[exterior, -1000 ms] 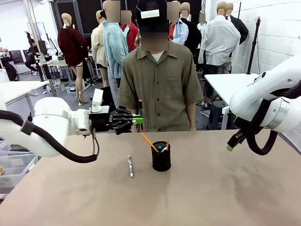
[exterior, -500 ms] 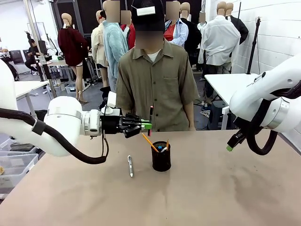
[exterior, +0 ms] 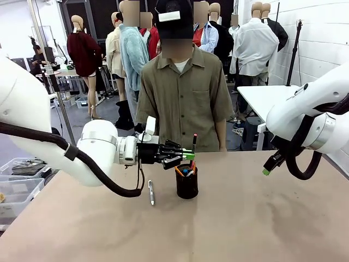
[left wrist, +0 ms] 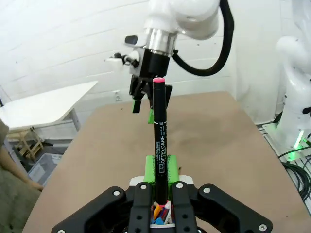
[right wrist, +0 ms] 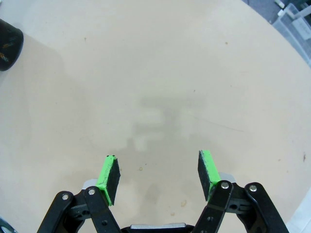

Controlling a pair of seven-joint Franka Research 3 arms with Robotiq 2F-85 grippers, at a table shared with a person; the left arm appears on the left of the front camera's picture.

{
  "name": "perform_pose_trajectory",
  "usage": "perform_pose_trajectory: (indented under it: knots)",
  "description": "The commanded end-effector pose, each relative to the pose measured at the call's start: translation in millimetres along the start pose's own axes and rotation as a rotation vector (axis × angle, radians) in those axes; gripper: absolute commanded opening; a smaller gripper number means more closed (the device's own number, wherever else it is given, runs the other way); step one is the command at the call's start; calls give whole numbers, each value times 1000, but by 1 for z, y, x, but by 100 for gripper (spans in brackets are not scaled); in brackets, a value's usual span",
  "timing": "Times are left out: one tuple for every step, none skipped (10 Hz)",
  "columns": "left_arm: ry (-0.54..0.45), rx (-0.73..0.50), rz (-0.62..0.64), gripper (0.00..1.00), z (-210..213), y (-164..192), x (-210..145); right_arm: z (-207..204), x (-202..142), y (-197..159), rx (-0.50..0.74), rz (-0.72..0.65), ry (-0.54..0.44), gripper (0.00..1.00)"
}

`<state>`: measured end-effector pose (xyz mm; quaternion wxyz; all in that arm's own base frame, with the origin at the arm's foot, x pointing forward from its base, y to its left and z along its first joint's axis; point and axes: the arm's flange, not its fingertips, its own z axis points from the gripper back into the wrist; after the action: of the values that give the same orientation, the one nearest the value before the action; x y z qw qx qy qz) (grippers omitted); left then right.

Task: Place the pens into the pen holder.
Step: Pick up a writing instrument from the table and place it into the Pen holder.

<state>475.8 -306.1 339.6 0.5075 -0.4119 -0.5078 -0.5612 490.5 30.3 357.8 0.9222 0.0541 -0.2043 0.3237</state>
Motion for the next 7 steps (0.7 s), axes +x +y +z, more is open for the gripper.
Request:
perform_pose_trajectory:
  knots:
    - [50, 23, 24, 0, -5, 9, -3, -3, -5, -2, 8, 5, -21, 81]
    - [50, 41, 29, 0, -4, 10, -6, -3, -5, -2, 8, 5, -21, 81]
    - [45, 42, 30, 0, -2, 12, -8, -3, -5, -2, 8, 5, -21, 81]
    - [53, 47, 46, 0, -1, 13, -11, -3, -5, -2, 8, 5, -21, 81]
    - [71, 41, 60, 0, -2, 13, -17, -3, -5, -2, 8, 5, -21, 81]
    - [85, 33, 66, 0, -3, 13, -19, -3, -5, -2, 8, 5, -21, 81]
    - [89, 33, 68, 0, -4, 13, -20, -3, -5, -2, 8, 5, -21, 81]
